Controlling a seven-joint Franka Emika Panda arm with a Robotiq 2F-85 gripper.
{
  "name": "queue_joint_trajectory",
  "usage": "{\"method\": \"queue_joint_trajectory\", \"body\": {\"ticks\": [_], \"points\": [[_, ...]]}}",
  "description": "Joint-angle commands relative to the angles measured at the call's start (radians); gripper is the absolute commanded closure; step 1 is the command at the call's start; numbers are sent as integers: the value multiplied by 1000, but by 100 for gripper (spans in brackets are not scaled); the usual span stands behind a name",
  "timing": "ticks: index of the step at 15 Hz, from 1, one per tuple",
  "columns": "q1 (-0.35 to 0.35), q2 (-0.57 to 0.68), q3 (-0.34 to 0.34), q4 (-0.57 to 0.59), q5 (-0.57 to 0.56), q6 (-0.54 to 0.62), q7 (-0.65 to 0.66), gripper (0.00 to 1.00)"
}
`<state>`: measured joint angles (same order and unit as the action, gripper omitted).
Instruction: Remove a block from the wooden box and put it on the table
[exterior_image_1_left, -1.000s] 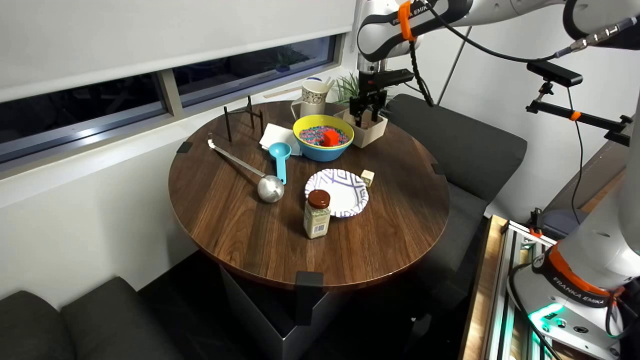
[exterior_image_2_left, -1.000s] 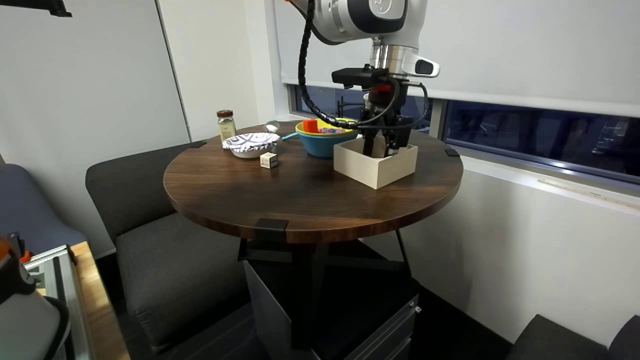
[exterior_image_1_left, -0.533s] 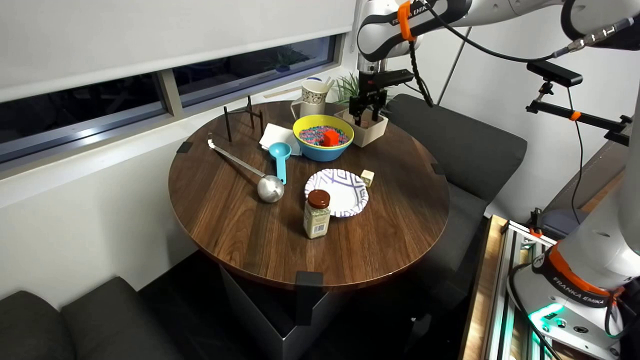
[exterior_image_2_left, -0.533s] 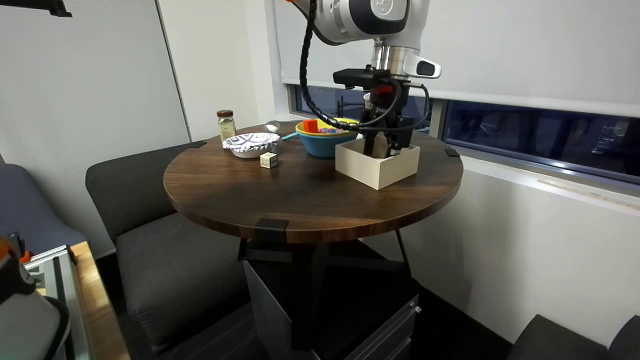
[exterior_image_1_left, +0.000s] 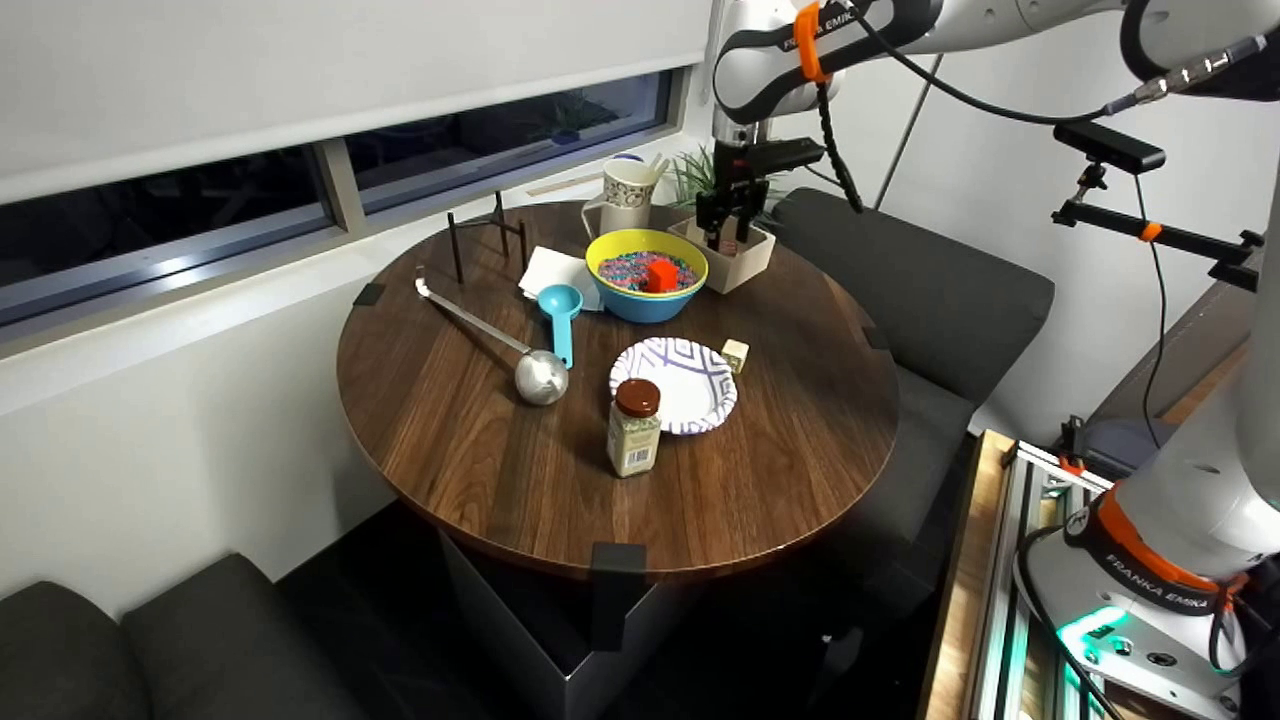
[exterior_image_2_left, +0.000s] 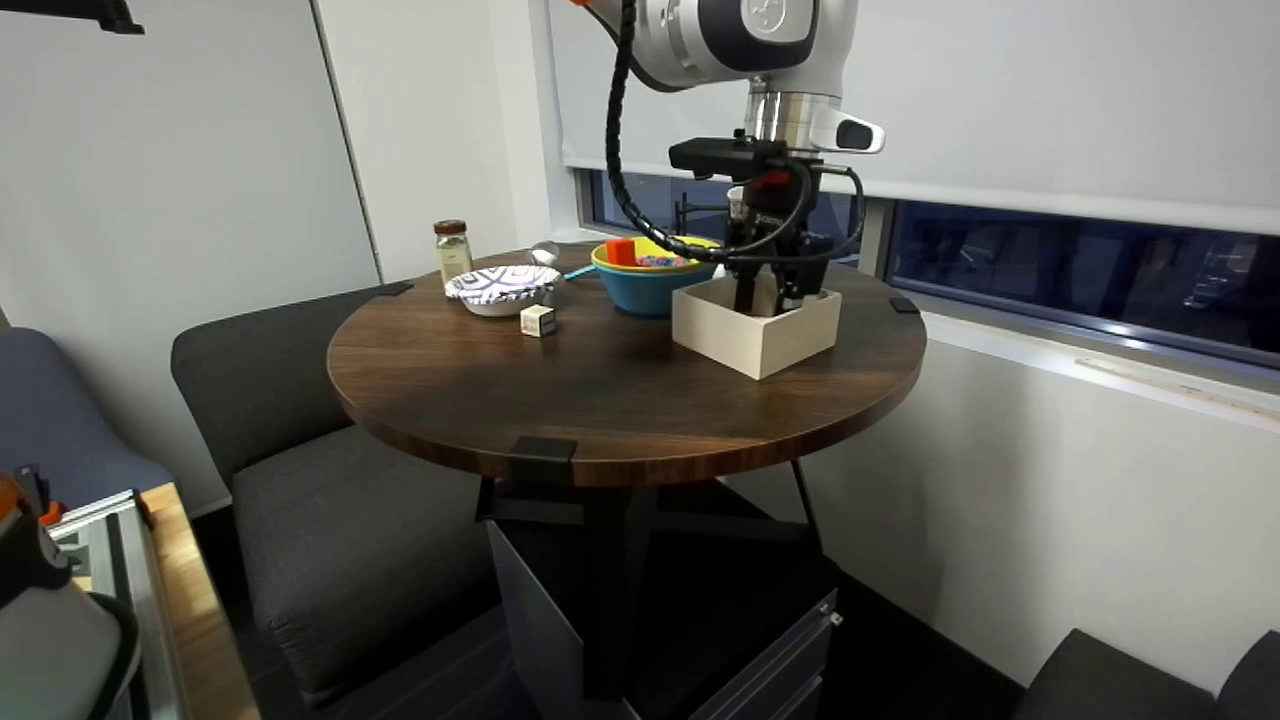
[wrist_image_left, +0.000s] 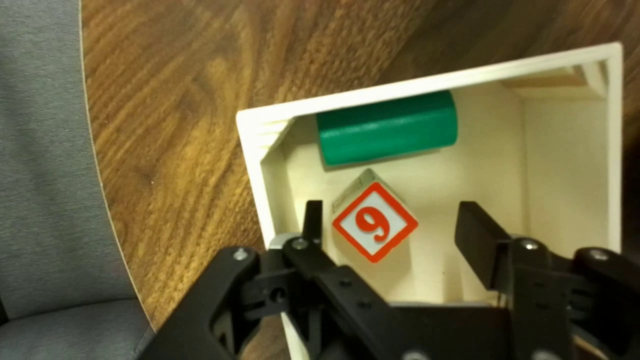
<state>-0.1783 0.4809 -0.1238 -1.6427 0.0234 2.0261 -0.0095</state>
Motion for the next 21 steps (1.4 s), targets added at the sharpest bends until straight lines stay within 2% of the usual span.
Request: {"method": "queue_joint_trajectory", "body": {"ticks": [1, 2, 3, 7, 13, 21], "points": [[-8, 22, 12, 1, 13, 43, -27, 40], [-8, 26, 13, 1, 13, 52, -29, 44], [-8, 30, 13, 1, 12, 63, -32, 59], [-10, 40, 15, 3, 12, 79, -37, 91], [-5, 26, 13, -5, 5, 76, -33, 91], [17, -113, -2, -81, -21, 28, 14, 91]]}}
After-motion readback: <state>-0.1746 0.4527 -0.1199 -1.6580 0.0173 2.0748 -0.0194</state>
